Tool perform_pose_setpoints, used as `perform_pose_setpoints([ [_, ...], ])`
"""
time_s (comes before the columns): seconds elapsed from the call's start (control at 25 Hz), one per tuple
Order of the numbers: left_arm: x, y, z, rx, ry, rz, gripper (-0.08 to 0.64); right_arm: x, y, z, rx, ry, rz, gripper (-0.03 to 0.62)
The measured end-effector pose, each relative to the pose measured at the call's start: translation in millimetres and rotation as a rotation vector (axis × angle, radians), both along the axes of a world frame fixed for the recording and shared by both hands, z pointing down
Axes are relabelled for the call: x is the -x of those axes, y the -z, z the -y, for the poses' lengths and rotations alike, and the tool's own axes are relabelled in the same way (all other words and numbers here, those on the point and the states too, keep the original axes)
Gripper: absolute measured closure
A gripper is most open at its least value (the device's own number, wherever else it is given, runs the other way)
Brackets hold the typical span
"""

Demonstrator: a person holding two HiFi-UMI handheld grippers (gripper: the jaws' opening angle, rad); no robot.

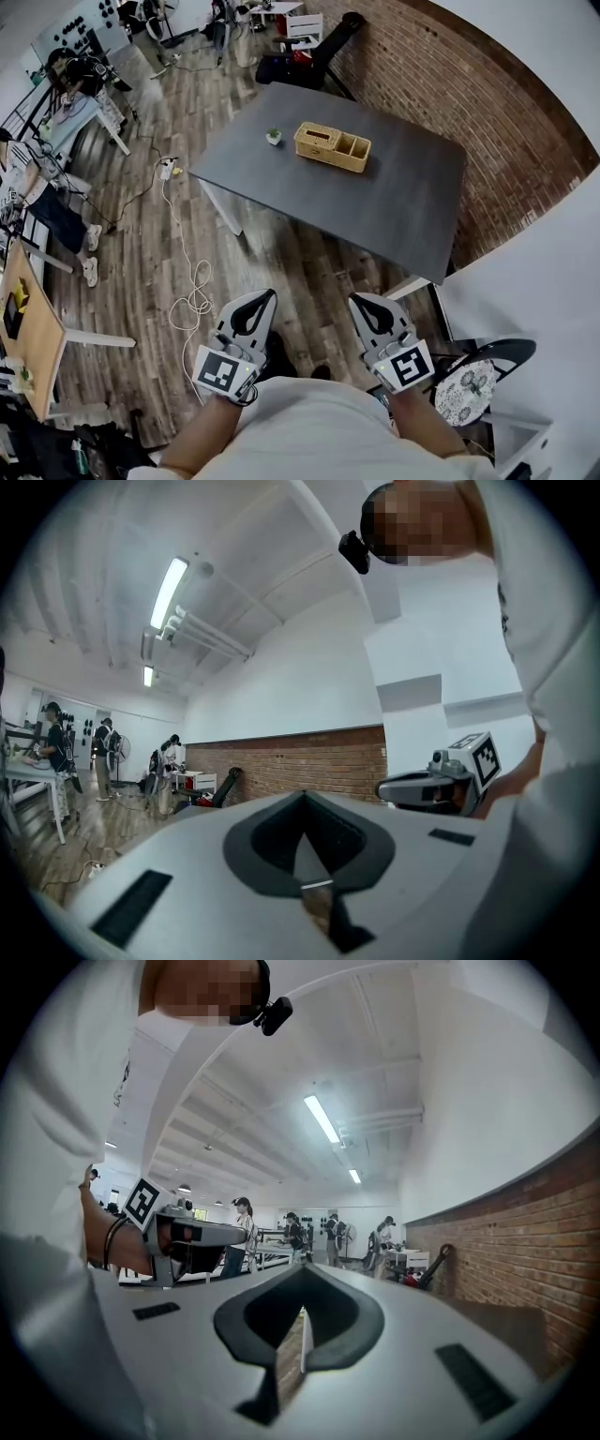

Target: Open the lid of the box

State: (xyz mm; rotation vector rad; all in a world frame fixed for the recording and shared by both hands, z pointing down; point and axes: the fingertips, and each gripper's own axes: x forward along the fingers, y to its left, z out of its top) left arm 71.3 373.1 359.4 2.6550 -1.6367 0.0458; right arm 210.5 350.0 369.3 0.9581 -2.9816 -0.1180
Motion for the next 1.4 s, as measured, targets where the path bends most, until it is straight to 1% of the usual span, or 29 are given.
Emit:
perform_pose_setpoints([
  [0.24, 18.8, -7.1, 21.9, 0.016, -0.013, -0.012, 0.548, 27.6, 0.9, 12.8, 0.018, 0.022, 0.013, 0.588],
  [0.36, 28.6, -7.2, 35.4, 0.009, -0.025, -0.019, 0.548, 37.5, 0.6, 27.5, 0.014, -0.001, 0.008, 0.588],
  [0.48, 43.3, -12.5, 50.8, 0.021, -0.039, -0.022, 0.548, 47.9, -0.4, 47.5, -0.022, -0.034, -0.013, 0.586],
  [0.64, 65.4, -14.0, 69.9, 0.032, -0.057, -0.020, 0.548, 72.8, -1.7, 62.0, 0.011, -0.033, -0.026, 0.585],
  [0.68, 70.4, -12.7, 74.7, 0.030, -0.062, -0.021, 0.548, 79.3, -2.2, 65.7, 0.016, -0.030, -0.034, 0.554],
  [0.72, 75.5, -11.2, 79.4, 0.028, -0.068, -0.023, 0.548, 86.0, -2.9, 69.2, 0.026, -0.028, -0.038, 0.539],
  [0.8, 86.0, -8.7, 87.4, 0.023, -0.078, -0.029, 0.548, 98.4, -4.0, 76.0, 0.041, -0.033, -0.047, 0.531],
  [0.96, 110.0, -7.0, 99.0, 0.018, -0.098, -0.040, 0.548, 121.3, -5.6, 87.1, 0.038, -0.056, -0.069, 0.505],
  [1.12, 134.7, -9.2, 108.2, 0.016, -0.120, -0.052, 0.548, 145.7, -10.8, 97.8, 0.045, -0.082, -0.097, 0.462],
  [1.4, 169.1, -11.0, 120.9, 0.009, -0.149, -0.055, 0.548, 185.5, -10.7, 107.0, 0.036, -0.093, -0.096, 0.421],
])
